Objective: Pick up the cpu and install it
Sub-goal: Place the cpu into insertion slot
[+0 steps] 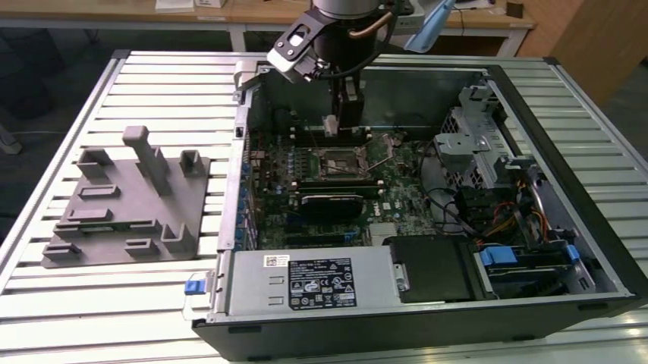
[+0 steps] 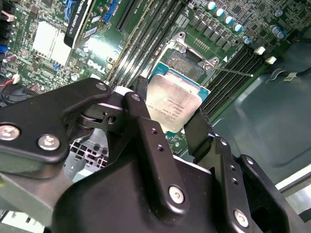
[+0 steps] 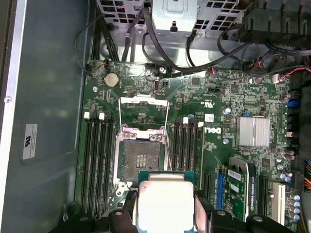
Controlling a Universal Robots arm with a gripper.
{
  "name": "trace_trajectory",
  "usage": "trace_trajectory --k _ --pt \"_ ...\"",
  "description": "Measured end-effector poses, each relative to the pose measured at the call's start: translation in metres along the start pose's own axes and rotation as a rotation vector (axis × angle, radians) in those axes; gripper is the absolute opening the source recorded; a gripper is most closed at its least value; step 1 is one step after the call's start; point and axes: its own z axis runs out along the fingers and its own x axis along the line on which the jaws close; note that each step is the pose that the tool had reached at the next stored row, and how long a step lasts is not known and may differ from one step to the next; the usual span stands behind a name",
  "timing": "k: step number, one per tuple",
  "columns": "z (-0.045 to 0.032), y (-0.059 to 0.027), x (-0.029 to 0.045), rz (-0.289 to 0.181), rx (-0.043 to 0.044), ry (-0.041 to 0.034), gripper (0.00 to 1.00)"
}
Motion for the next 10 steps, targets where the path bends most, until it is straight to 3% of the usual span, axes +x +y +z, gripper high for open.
trace_trajectory --k 10 --pt "0.0059 0.0004 0.0015 0.0 0.0001 -0.0001 0.55"
